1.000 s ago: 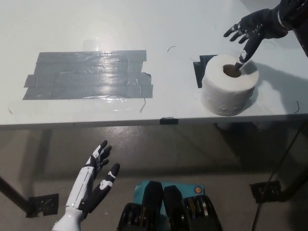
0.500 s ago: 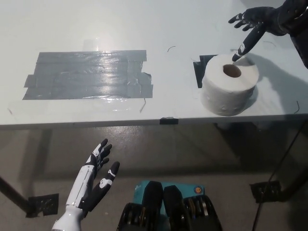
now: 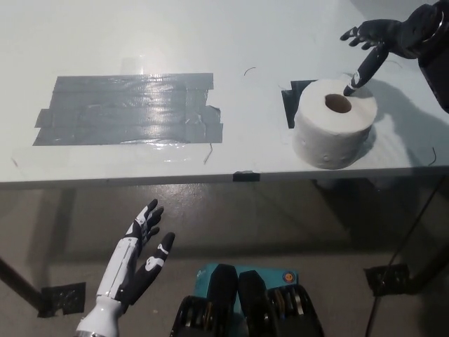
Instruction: A toilet paper roll is kept on the black spot on the desk infront of the robot and the robot inserts its right thumb into the hole in the centre to grab the roll. Then it passes the roll to a person.
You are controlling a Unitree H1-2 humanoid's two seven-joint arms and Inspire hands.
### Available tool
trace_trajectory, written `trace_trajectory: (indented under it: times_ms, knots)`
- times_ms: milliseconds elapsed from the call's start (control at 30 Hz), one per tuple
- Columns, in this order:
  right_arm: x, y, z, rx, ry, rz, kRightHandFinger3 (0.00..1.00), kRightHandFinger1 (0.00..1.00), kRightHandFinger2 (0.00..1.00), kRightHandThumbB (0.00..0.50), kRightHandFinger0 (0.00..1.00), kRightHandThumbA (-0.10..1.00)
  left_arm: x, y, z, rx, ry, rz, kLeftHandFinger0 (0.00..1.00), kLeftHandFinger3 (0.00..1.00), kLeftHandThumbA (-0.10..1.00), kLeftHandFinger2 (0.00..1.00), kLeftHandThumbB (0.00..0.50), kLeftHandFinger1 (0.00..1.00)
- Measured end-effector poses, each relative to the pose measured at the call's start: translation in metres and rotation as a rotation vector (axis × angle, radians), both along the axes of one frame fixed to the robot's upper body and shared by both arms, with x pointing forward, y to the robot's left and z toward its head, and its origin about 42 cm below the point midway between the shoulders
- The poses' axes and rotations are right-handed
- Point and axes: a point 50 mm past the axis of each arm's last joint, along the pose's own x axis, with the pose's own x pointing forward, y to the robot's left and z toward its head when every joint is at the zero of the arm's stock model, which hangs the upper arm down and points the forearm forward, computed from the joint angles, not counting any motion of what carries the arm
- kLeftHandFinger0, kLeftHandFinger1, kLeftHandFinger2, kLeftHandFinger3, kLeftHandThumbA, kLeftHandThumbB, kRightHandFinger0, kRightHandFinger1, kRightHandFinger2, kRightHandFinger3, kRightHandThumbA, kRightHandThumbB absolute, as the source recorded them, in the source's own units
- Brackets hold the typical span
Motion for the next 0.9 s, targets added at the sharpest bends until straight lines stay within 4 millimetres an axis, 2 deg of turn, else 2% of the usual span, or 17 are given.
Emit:
trace_trajectory:
  times_ms: [267,333,500,567,700,800,900]
  knots:
    - [0.0,-0.001,0.002,0.041,0.047,0.015,1.0,1.0,1.0,0.482,1.0,1.0,0.001,0.0,0.001,0.003,0.001,-0.005,1.0,1.0,0.75,1.0,0.01,1.0]
    - [0.0,-0.001,0.004,0.061,0.06,0.019,1.0,1.0,1.0,0.5,1.0,1.0,0.001,0.0,0.001,0.004,0.001,-0.006,1.0,1.0,0.76,1.0,0.021,1.0]
    - [0.0,0.0,0.012,0.092,0.072,0.027,1.0,1.0,1.0,0.5,1.0,1.0,0.002,0.0,0.001,0.004,0.003,-0.005,1.0,1.0,0.75,1.0,0.015,1.0]
    - [0.0,0.002,0.018,0.098,0.07,0.036,1.0,1.0,1.0,0.475,1.0,1.0,0.003,-0.001,0.002,0.004,0.002,-0.007,1.0,1.0,0.75,1.0,0.015,1.0]
    - [0.001,0.005,0.029,0.109,0.059,0.048,1.0,1.0,1.0,0.487,1.0,1.0,0.005,-0.001,0.004,0.004,-0.001,-0.008,1.0,1.0,0.75,1.0,0.025,1.0]
    - [0.001,0.005,0.029,0.11,0.06,0.047,1.0,1.0,1.0,0.456,1.0,1.0,0.006,-0.001,0.004,0.004,0.0,-0.009,1.0,1.0,0.75,1.0,0.026,1.0]
    - [0.001,0.004,0.028,0.112,0.067,0.046,1.0,1.0,1.0,0.489,1.0,1.0,0.006,-0.001,0.004,0.005,0.0,-0.009,1.0,1.0,0.76,1.0,0.027,1.0]
